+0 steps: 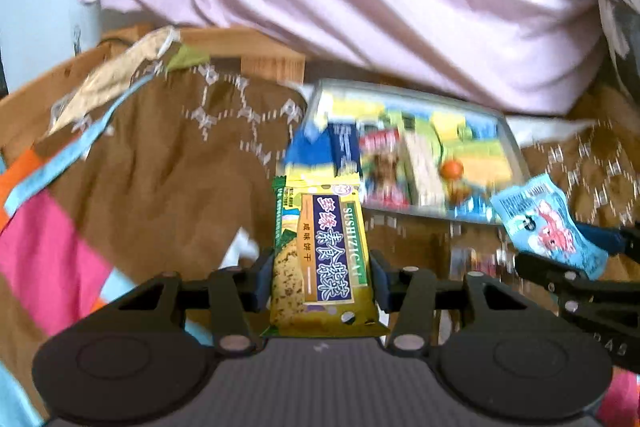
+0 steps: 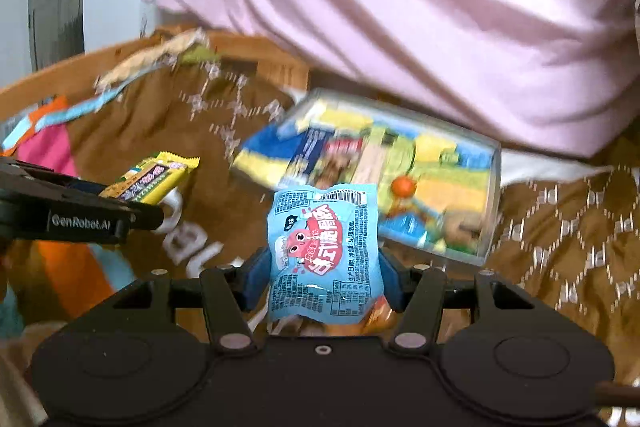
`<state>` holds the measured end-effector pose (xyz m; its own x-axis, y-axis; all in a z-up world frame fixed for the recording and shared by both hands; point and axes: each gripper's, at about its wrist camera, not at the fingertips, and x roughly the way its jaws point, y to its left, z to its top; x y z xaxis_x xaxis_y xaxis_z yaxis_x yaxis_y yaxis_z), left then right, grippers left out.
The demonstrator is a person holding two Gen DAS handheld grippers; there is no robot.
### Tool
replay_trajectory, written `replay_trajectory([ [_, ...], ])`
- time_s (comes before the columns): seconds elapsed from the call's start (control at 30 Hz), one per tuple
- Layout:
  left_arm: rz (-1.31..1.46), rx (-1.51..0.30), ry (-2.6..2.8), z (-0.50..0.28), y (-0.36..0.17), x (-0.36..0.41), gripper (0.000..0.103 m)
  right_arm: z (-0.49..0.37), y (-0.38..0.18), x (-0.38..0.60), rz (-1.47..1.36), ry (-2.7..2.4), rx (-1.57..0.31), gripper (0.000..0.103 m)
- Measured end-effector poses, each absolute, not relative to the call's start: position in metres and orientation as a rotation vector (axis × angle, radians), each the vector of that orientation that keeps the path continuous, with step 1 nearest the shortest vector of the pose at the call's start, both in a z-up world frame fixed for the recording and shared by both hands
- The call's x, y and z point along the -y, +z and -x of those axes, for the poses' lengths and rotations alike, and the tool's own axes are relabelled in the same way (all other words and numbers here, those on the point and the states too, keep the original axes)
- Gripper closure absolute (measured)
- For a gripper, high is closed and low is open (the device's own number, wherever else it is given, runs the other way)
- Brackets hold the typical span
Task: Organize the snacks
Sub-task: 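Carry the wafer bar and blue fish snack over the metal tray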
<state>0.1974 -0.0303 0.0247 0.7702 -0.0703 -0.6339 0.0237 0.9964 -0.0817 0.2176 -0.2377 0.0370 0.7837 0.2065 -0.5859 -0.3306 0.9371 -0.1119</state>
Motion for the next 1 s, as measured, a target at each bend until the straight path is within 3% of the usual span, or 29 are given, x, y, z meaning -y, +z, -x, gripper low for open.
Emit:
replay_trajectory([
  [0.53,0.167,-0.595,-0.090,-0.340,0.025,0.079,0.050,-0.324,0.007,0.289,0.159,0.131,-0.442,0.044],
  [1.0,0.141,-0.626,-0.233,-0.411,-0.009,0.153,0.050,-0.372,-0.030,0.329,0.082,0.050,-0.555,0.043],
])
